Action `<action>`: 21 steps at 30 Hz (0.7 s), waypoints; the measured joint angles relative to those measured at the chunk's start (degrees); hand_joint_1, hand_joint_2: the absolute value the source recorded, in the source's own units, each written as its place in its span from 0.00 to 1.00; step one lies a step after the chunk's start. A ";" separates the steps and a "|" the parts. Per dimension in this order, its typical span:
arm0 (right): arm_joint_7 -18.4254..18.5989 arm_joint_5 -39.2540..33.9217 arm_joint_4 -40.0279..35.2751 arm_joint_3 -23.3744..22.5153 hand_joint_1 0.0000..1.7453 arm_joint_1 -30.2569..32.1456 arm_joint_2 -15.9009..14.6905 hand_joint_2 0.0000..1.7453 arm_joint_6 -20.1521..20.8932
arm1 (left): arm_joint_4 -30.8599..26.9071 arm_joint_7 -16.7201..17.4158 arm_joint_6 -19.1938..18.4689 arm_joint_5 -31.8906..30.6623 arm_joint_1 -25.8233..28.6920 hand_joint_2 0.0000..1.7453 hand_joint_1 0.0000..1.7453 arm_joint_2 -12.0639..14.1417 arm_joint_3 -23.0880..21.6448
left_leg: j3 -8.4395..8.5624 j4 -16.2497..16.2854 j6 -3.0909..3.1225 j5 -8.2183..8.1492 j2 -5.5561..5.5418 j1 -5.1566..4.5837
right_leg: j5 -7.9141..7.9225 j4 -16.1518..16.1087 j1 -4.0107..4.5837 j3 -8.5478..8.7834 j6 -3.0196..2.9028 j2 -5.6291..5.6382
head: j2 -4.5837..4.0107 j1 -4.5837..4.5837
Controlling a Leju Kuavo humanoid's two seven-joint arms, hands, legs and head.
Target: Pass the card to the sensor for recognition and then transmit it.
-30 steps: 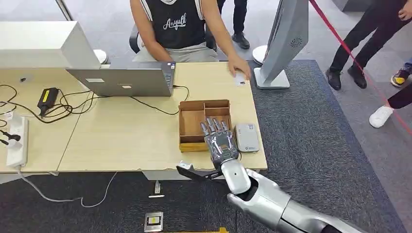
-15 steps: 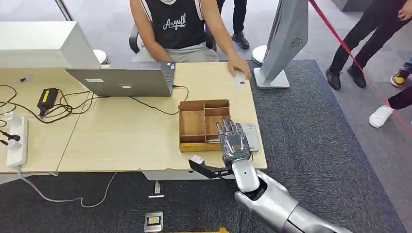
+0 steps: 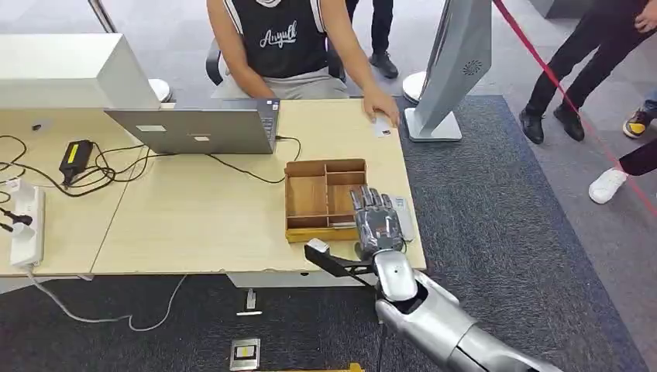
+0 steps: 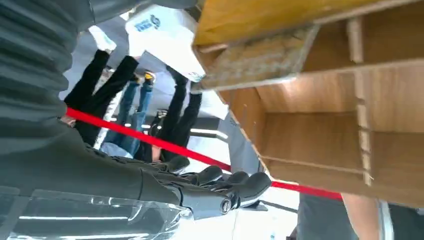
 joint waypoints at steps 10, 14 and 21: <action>-1.64 -0.74 2.67 0.61 0.00 -1.16 2.17 1.00 -0.92 | -0.07 -0.11 0.02 -0.13 -0.03 0.00 0.00 -0.04 -0.02 | -0.01 0.00 0.00 0.00 0.00 0.00 | 0.00 0.00 0.00 0.00 0.00 0.00 | 0.00 -0.02; -3.02 -1.46 4.13 1.16 0.00 -1.81 3.63 1.00 -1.25 | -0.09 -0.29 0.02 -0.13 -0.04 0.00 0.00 -0.04 -0.04 | -0.01 0.00 0.00 0.00 0.00 0.00 | 0.00 0.00 0.00 0.00 0.00 0.00 | -0.02 -0.02; -3.50 -2.16 6.65 1.82 0.00 -2.53 5.25 1.00 -1.20 | -0.24 -0.61 0.13 -0.31 -0.06 0.00 0.00 -0.11 -0.28 | -0.01 0.00 0.00 0.00 0.00 0.00 | 0.00 0.00 0.00 0.00 0.00 0.00 | -0.02 0.00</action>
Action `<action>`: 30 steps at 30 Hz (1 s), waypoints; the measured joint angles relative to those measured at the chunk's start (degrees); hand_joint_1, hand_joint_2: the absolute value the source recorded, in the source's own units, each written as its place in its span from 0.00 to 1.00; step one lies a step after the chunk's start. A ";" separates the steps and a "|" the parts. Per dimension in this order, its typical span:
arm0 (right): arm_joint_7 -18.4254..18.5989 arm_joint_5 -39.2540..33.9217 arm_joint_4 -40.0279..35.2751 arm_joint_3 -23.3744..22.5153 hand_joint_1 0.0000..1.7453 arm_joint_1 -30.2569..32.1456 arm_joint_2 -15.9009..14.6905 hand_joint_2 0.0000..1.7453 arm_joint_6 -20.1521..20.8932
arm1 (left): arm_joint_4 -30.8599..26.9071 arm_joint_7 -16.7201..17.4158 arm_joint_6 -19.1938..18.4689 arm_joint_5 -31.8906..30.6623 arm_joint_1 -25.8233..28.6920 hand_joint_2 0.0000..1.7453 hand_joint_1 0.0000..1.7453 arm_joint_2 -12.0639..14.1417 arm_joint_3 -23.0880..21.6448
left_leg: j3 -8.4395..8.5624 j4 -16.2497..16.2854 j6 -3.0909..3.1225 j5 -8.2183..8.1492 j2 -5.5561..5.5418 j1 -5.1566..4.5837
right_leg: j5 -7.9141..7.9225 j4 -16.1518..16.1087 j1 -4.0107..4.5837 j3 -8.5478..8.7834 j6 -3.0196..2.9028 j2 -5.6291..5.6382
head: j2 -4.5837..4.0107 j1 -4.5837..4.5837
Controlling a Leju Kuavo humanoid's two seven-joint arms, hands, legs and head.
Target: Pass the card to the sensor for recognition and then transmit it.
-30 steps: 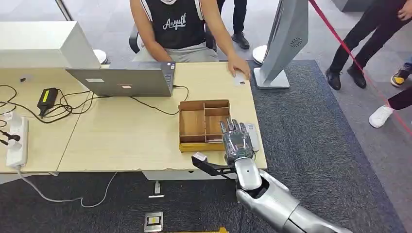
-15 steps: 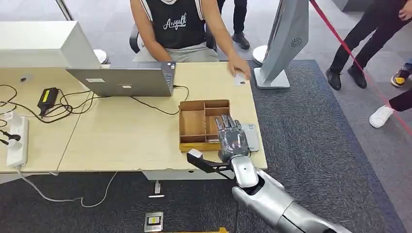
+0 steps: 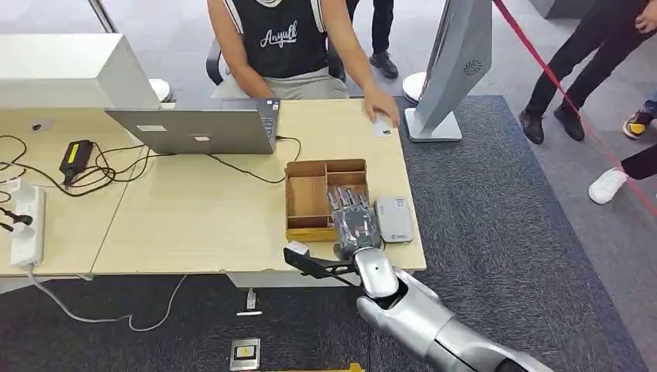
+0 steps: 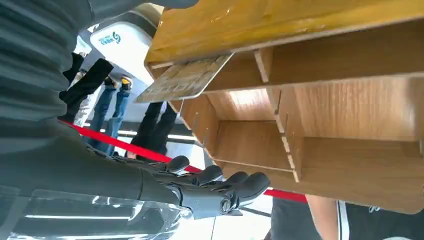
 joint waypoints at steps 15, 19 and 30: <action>-0.13 -0.22 2.77 0.72 0.00 -0.55 0.98 1.00 0.00 | -0.07 0.00 0.00 0.00 0.01 0.00 0.00 0.00 -0.11 | 0.00 0.00 0.00 0.00 0.00 0.00 | 0.00 0.00 0.00 0.00 0.00 0.00 | 0.00 0.00; -0.13 -0.22 2.82 0.74 0.00 -0.57 1.07 1.00 0.00 | -0.07 0.00 0.02 0.00 0.01 0.00 0.00 -0.02 -0.11 | 0.00 0.00 0.00 0.00 0.00 0.00 | 0.00 0.00 0.00 0.00 0.00 0.00 | 0.02 0.00; -0.42 -1.18 3.93 0.96 0.00 -0.91 1.22 1.00 -0.18 | -0.07 -0.22 0.00 0.17 0.01 0.00 0.00 -0.04 -0.11 | 0.00 0.00 0.00 0.00 0.00 0.00 | 0.00 0.00 0.00 0.00 0.00 0.00 | 0.00 -0.02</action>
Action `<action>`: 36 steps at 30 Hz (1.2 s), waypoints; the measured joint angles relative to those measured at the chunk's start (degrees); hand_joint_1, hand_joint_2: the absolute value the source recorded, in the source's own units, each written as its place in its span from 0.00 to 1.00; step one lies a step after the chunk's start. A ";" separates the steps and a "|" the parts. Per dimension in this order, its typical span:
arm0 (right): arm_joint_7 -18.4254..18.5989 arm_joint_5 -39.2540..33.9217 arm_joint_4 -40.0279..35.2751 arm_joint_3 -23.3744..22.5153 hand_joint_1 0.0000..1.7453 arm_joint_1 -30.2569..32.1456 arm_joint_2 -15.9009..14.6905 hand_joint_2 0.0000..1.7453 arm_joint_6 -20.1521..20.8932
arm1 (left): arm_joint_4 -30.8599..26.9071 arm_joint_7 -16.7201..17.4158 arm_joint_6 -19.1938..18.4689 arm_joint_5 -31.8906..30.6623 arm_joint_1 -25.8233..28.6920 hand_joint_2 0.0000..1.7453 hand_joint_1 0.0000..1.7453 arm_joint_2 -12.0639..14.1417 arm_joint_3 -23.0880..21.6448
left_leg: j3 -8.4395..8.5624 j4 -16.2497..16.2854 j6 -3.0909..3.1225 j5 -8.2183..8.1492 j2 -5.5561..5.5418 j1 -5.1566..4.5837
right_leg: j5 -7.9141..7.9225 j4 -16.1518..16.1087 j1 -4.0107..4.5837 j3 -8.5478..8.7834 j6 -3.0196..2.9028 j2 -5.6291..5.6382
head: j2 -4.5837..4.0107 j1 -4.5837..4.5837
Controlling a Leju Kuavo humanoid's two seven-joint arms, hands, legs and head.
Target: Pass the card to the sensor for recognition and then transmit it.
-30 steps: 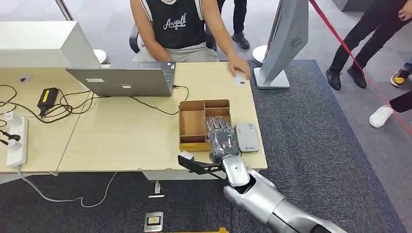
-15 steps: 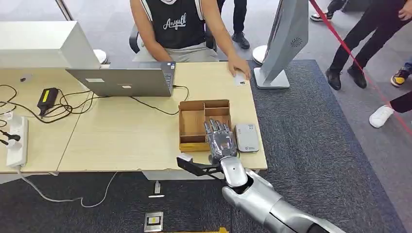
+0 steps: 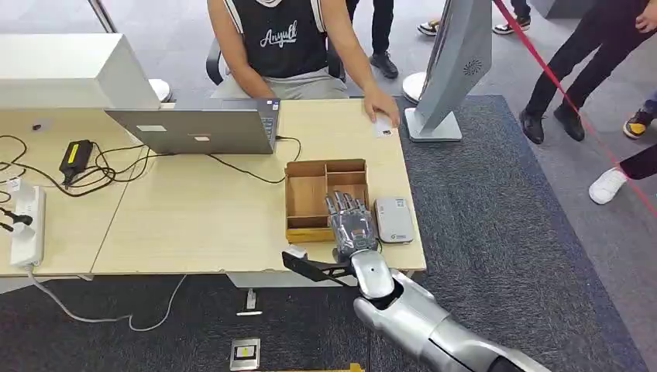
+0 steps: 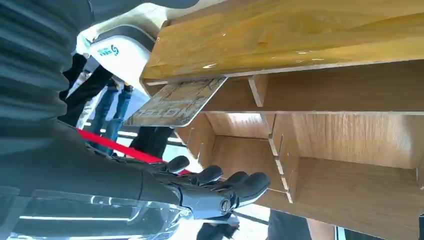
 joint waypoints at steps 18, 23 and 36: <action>1.68 -0.59 0.07 -0.33 0.00 -0.75 -1.90 1.00 -2.19 | 0.02 -0.46 -0.02 0.02 0.03 0.00 0.00 0.00 -0.02 | 0.01 0.00 0.00 0.00 0.00 0.00 | 0.00 0.00 0.00 0.00 0.00 0.00 | 0.00 0.02; 1.75 -0.59 -0.13 -0.42 0.00 -0.75 -2.14 1.00 -2.21 | 0.02 -0.44 0.00 0.02 0.02 0.00 0.00 0.00 -0.02 | 0.01 0.00 0.00 0.00 0.00 0.00 | 0.00 0.00 0.00 0.00 0.00 0.00 | 0.00 0.02; 1.11 -1.07 -0.35 -0.79 1.00 -1.10 -2.43 1.00 -3.65 | 0.02 -0.46 0.00 0.20 0.02 0.00 0.00 0.00 -0.02 | 0.01 0.00 0.00 0.00 0.00 0.00 | 0.00 0.00 0.00 0.00 0.00 0.00 | 0.00 0.02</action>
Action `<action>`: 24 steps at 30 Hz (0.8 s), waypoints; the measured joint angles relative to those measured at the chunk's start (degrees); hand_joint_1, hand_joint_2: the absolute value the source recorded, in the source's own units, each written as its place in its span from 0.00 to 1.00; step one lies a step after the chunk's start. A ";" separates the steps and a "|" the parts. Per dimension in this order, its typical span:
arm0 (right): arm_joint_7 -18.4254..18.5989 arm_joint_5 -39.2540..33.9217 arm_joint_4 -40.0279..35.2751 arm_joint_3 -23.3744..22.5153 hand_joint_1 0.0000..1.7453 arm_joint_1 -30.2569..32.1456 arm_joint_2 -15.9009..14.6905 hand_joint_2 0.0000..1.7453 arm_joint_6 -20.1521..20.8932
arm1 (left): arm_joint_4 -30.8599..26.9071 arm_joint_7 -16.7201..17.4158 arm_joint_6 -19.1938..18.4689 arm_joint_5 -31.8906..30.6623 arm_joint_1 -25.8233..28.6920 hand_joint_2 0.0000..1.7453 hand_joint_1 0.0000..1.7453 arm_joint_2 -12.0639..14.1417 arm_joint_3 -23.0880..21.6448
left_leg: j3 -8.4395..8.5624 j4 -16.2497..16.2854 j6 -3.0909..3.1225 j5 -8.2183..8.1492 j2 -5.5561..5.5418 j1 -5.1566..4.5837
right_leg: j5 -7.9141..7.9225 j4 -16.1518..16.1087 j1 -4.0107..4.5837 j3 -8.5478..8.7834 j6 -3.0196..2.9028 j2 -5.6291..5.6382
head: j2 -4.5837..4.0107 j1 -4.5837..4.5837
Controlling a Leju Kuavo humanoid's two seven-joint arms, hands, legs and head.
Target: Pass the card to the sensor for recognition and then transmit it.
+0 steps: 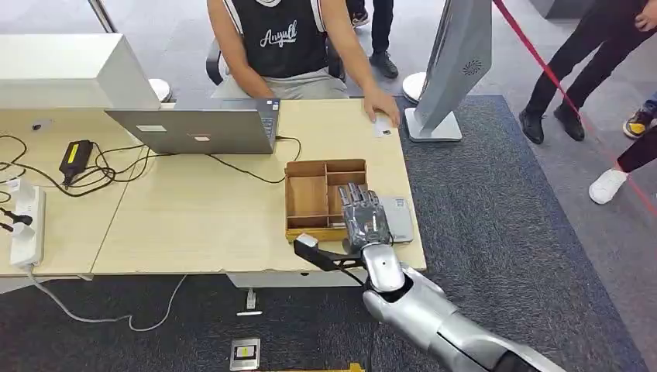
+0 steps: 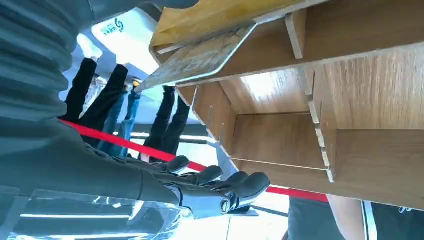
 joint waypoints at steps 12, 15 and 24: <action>-2.10 -2.06 0.11 0.09 1.00 -0.20 0.46 1.00 0.11 | 0.00 -0.17 0.00 -0.15 -0.06 0.00 0.00 0.00 0.00 | 0.00 0.00 0.00 0.00 0.00 0.00 | 0.00 0.00 0.00 0.00 0.00 0.00 | 0.02 0.00; -2.25 -2.36 0.37 0.20 1.00 -0.24 0.74 1.00 0.37 | 0.00 -0.04 0.00 -0.20 -0.09 0.00 0.00 0.00 0.00 | -0.01 0.00 0.00 0.00 0.00 0.00 | 0.00 0.00 0.00 0.00 0.00 0.00 | 0.00 0.00; -2.03 -2.93 0.66 0.52 1.00 -0.30 1.05 1.00 1.92 | 0.00 0.13 0.00 -0.42 -0.07 0.00 0.00 0.00 0.00 | 0.00 0.00 0.00 0.00 0.00 0.00 | 0.00 0.00 0.00 0.00 0.00 0.00 | 0.02 0.00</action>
